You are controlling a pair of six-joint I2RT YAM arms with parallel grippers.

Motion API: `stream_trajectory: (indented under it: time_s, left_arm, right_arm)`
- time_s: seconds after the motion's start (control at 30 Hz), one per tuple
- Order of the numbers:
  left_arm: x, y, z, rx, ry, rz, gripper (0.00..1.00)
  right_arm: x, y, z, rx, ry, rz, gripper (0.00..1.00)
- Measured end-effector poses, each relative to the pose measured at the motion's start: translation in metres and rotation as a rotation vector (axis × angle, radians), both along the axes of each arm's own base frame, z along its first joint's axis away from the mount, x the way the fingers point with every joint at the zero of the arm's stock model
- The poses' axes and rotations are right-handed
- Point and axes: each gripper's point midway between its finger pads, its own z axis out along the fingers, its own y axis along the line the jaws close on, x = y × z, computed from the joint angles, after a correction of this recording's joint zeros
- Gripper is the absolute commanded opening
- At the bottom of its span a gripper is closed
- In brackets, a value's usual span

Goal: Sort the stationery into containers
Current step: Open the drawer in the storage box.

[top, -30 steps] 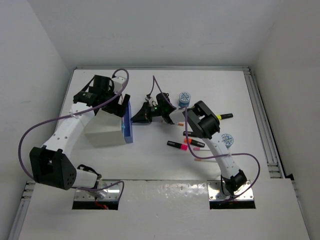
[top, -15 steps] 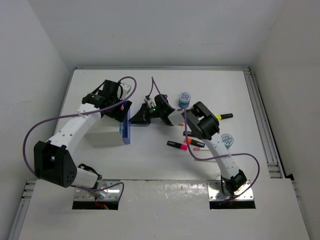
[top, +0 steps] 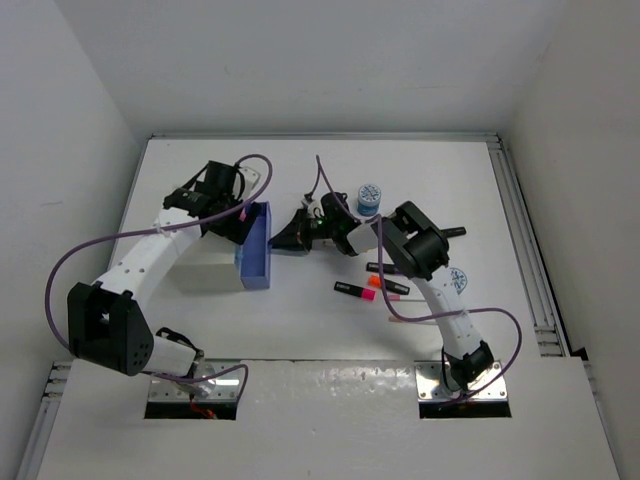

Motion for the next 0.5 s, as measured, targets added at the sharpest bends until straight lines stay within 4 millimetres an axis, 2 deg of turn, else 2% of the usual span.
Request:
stream_trajectory:
  time_s: [0.3, 0.5]
  left_arm:
    - [0.004, 0.008, 0.000, -0.003, -0.010, 0.026, 0.94]
    - [0.009, 0.008, 0.000, -0.009, -0.021, 0.033, 0.95]
  right_arm:
    - [0.014, -0.041, 0.000, -0.016, 0.015, -0.081, 0.00]
    - [0.013, -0.046, -0.001, -0.023, 0.016, -0.090, 0.00]
